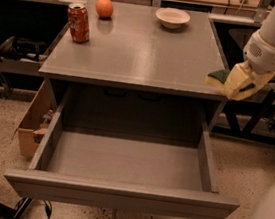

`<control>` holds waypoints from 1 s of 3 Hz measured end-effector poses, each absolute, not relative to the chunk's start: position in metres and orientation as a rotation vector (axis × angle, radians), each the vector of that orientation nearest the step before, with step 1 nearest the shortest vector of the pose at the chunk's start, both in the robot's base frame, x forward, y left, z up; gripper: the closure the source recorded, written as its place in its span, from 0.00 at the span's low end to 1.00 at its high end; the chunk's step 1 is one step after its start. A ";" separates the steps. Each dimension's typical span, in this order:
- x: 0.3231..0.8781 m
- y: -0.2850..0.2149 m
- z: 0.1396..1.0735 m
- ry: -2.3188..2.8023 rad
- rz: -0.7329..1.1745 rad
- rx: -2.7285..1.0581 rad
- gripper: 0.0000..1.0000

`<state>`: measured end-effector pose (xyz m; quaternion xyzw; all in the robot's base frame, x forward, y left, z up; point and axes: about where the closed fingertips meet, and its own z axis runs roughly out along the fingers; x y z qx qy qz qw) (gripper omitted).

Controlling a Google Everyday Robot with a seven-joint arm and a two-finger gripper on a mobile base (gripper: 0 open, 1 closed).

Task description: Place sponge into top drawer

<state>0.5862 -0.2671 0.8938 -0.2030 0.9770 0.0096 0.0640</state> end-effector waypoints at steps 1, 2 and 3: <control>0.550 -0.248 0.876 2.861 0.191 -0.783 1.00; 0.522 -0.214 0.848 2.729 0.424 -0.985 1.00; 0.499 -0.172 0.836 2.604 0.554 -1.133 1.00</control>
Offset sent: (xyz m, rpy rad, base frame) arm -0.1103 0.1037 -0.0708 0.5188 -0.0489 0.5437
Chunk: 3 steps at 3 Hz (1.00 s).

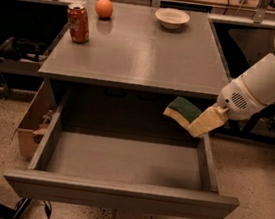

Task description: Place sponge into top drawer

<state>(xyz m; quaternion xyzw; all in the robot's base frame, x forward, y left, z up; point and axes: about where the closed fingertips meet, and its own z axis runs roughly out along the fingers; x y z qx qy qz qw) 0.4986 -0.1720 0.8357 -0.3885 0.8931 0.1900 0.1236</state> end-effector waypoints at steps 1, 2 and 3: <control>0.484 -0.104 0.819 2.516 0.505 -1.274 1.00; 0.488 -0.075 0.763 2.564 0.299 -1.284 1.00; 0.531 -0.051 0.710 2.564 0.134 -1.255 1.00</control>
Offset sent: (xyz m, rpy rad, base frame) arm 0.0156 0.1202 -0.1627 -0.3118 -0.0482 -0.4926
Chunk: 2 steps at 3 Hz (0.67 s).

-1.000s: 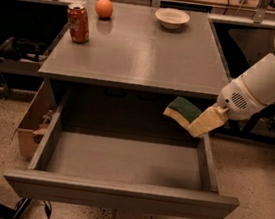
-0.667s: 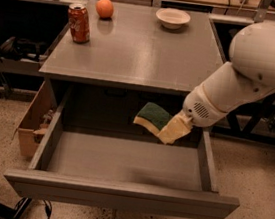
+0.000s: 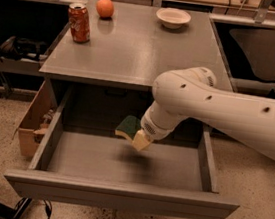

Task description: Place sponge into top drawer

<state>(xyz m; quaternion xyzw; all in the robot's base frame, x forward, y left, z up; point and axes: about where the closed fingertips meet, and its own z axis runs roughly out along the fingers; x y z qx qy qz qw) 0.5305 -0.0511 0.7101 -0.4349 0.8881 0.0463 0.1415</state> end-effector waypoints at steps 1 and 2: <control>0.595 -0.063 0.665 2.608 -0.048 -1.141 1.00; 0.612 -0.087 0.657 2.635 -0.161 -1.070 0.82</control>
Offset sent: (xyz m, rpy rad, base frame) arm 0.0575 -0.0092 -0.0414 -0.0846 -0.0484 -0.0892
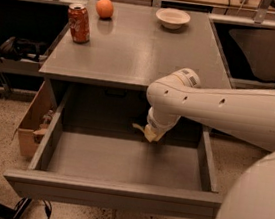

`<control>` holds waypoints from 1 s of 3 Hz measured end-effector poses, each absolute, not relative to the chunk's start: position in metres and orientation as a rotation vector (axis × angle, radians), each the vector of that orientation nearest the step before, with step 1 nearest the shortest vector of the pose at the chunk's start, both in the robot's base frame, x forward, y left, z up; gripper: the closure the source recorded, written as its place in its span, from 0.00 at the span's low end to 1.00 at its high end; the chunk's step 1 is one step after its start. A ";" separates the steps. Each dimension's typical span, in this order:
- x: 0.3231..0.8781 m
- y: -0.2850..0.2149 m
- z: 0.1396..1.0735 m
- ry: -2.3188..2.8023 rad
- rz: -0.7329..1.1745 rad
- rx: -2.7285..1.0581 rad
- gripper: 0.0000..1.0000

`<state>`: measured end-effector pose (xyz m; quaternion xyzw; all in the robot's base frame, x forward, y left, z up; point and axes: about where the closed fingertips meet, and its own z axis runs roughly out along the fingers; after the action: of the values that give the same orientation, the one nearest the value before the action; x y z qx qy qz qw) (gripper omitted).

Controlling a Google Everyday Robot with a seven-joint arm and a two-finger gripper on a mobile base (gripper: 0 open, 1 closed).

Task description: Place sponge into top drawer

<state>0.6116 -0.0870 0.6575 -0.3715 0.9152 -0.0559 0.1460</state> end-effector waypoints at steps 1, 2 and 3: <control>0.611 -0.087 0.658 2.633 -0.159 -1.070 0.59; 0.611 -0.087 0.658 2.633 -0.159 -1.070 0.34; 0.611 -0.087 0.658 2.633 -0.159 -1.070 0.13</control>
Offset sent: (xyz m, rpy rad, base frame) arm -0.0004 0.0005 0.0010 0.0015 -0.0015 0.0010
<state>0.6112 -0.0866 0.6585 -0.3718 0.9149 -0.0554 0.1470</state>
